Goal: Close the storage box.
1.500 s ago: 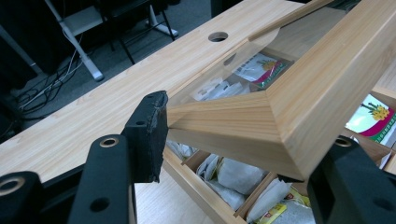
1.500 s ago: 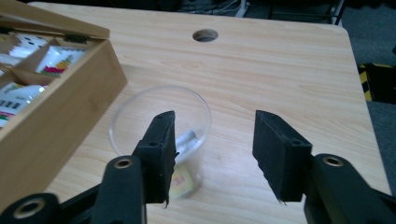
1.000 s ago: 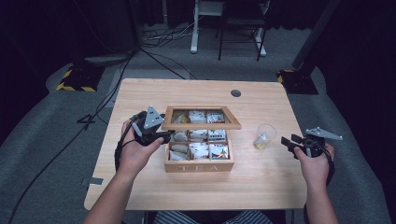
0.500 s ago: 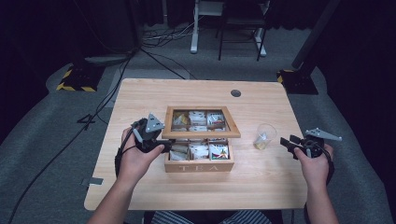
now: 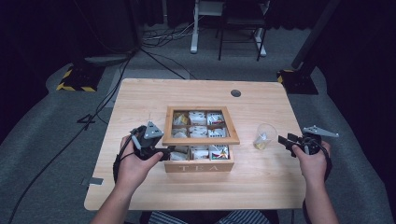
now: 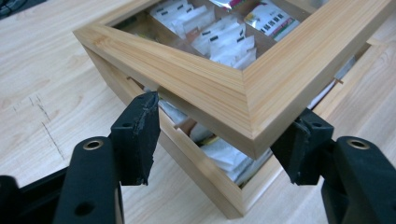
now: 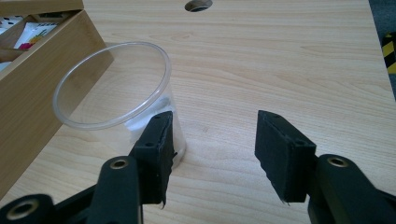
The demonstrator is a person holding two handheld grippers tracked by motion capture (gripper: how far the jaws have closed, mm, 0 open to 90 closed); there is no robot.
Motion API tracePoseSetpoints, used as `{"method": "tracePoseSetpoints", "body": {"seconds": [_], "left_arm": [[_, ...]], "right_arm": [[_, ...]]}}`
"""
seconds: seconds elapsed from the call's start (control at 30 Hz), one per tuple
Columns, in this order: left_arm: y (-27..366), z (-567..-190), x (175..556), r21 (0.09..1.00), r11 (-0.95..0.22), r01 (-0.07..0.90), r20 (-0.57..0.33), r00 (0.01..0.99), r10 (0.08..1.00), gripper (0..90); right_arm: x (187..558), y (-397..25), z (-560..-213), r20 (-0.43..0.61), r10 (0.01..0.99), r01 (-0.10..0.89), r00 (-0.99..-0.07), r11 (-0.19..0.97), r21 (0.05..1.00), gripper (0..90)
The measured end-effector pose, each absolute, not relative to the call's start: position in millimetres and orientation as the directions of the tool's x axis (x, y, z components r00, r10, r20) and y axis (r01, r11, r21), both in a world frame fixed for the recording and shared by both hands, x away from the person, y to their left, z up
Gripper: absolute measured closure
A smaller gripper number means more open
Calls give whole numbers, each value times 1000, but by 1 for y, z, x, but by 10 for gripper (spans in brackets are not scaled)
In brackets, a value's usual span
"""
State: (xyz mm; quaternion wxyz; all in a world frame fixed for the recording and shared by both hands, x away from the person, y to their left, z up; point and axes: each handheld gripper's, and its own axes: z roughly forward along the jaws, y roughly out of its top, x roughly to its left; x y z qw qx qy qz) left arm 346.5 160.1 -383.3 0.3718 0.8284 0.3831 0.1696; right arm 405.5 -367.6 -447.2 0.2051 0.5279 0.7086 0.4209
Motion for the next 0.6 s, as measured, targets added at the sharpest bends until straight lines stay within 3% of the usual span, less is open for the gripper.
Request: {"method": "tracePoseSetpoints", "body": {"seconds": [0.6], "left_arm": [[159,-392,337,683,-502,531,2,685,729,398]], "right_arm": [[416,-370,-458,185,919,613,-349,75,786,477]]}}
